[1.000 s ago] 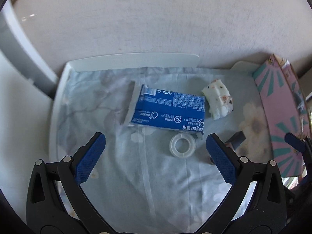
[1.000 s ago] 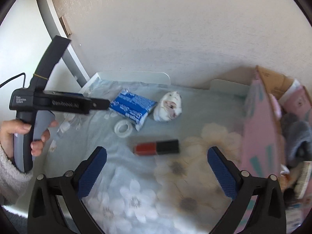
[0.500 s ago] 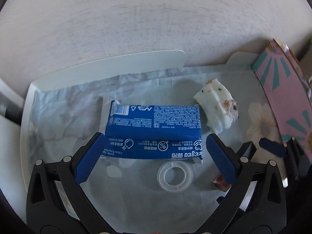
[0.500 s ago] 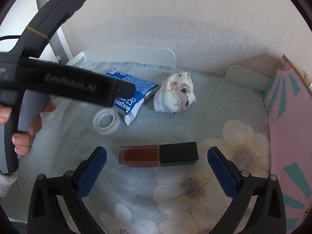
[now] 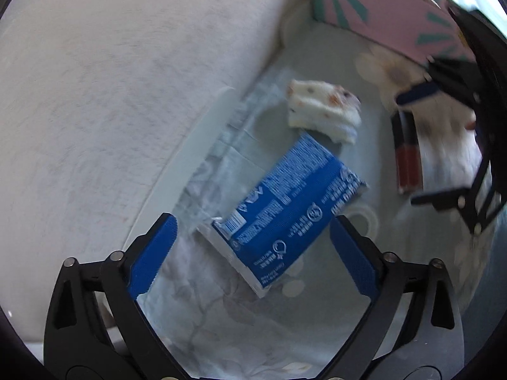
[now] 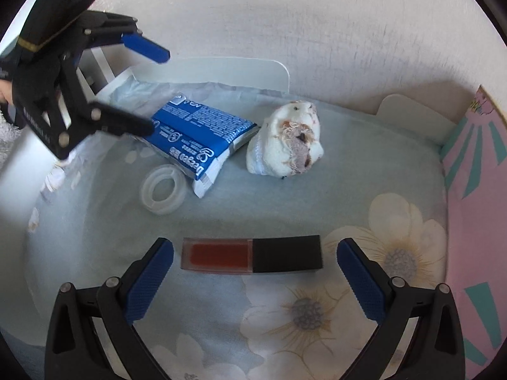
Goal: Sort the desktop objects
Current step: 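Grasp the blue wet-wipe pack with left gripper while right gripper grasps the red lip gloss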
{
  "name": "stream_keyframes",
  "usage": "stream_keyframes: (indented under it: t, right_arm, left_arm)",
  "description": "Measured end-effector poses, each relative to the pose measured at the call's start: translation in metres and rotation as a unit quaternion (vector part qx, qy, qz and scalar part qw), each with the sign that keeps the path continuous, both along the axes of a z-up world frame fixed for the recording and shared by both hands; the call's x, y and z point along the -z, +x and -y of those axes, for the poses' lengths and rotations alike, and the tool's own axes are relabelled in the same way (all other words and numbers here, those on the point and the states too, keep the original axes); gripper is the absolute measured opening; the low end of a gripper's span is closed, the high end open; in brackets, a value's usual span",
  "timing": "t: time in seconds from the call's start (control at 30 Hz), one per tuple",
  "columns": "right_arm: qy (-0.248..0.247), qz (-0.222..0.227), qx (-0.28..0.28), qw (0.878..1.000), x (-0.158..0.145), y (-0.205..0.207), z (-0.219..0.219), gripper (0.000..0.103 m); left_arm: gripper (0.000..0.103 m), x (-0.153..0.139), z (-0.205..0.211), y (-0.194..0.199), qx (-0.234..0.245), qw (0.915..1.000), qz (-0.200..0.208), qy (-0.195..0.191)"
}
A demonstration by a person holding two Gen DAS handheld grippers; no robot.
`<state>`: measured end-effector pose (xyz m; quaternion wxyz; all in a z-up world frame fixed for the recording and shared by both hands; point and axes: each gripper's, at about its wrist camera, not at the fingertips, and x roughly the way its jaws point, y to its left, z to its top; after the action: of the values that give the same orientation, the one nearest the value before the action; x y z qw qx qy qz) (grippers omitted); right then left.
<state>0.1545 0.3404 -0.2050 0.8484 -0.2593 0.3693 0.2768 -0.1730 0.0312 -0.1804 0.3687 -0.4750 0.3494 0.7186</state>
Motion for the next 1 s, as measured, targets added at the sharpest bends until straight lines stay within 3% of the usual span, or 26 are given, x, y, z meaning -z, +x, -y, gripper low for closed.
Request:
stream_keyframes:
  t: [0.13,0.27,0.37,0.57,0.63,0.7,0.8,1.0]
  right_arm:
    - [-0.005,0.002,-0.013,1.000,0.002,0.005,-0.005,0.103]
    - [-0.004,0.005,-0.014,1.000,0.007,-0.006,-0.006,0.103]
    - [-0.003,0.009,-0.014,1.000,0.008,-0.008,-0.002,0.103]
    - [-0.005,0.023,-0.033,0.999,0.011,-0.011,-0.002,0.102]
    - [-0.014,0.033,-0.037,0.999,0.010,-0.010,-0.004,0.095]
    - [-0.021,0.041,-0.042,0.998,0.009,-0.009,-0.005,0.081]
    - [-0.018,0.042,-0.039,0.998,0.008,-0.006,-0.007,0.081]
    - [-0.015,0.040,-0.032,0.999,0.008,-0.006,-0.008,0.081]
  left_arm:
    - [0.097,0.012,0.001,0.003,0.028,0.9988,0.006,-0.039]
    - [0.097,0.023,-0.007,-0.003,0.048,0.9978,0.017,-0.042]
    - [0.084,0.040,-0.013,-0.004,0.088,0.9927,0.019,-0.080]
    - [0.070,0.038,-0.020,-0.011,0.136,0.9883,0.042,-0.054]
    - [0.069,0.038,-0.021,-0.011,0.145,0.9870,0.045,-0.054]
    - [0.069,0.039,-0.022,-0.017,0.140,0.9870,0.061,-0.051]
    - [0.069,0.040,-0.019,-0.027,0.108,0.9894,0.091,-0.035]
    - [0.065,0.039,-0.015,-0.027,0.086,0.9932,0.077,-0.014]
